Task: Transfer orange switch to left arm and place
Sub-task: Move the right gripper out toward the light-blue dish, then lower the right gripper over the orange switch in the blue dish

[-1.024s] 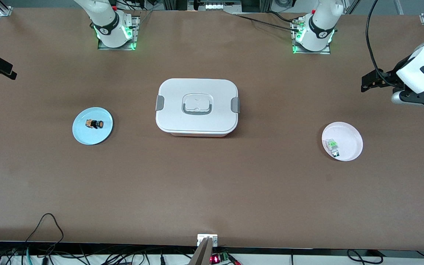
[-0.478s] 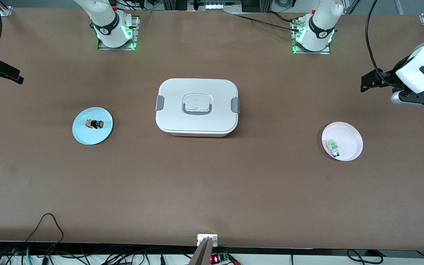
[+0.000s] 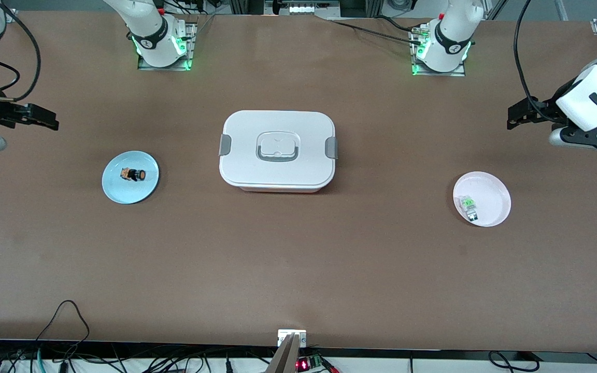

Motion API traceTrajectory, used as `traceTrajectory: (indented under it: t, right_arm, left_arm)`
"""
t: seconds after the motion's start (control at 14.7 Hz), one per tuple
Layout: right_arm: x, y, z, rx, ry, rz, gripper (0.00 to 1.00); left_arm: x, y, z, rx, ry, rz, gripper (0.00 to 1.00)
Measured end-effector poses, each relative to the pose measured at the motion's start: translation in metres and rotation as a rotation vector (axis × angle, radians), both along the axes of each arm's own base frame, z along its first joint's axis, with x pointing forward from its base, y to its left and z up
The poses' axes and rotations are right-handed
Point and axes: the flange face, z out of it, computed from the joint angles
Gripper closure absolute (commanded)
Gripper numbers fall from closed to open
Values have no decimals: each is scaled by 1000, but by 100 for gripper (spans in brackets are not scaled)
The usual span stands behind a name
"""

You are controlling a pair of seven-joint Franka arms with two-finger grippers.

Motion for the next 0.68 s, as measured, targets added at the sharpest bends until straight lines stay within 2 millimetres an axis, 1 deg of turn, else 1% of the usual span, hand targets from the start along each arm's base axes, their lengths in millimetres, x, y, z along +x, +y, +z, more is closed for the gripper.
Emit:
traceTrajectory:
  t: [0.14,0.34,0.68]
  right_arm:
    - [1,-3,0,-1,-2,-5,0]
    - [2,-12,6,-2,-17,-22,0]
    - [2,-11,7,-1,-20,-20,0]
  left_arm:
    - [0,0,0,0,0,0,0]
    - [0,0,0,0,0,0,0]
    - [0,0,0,0,0,0,0]
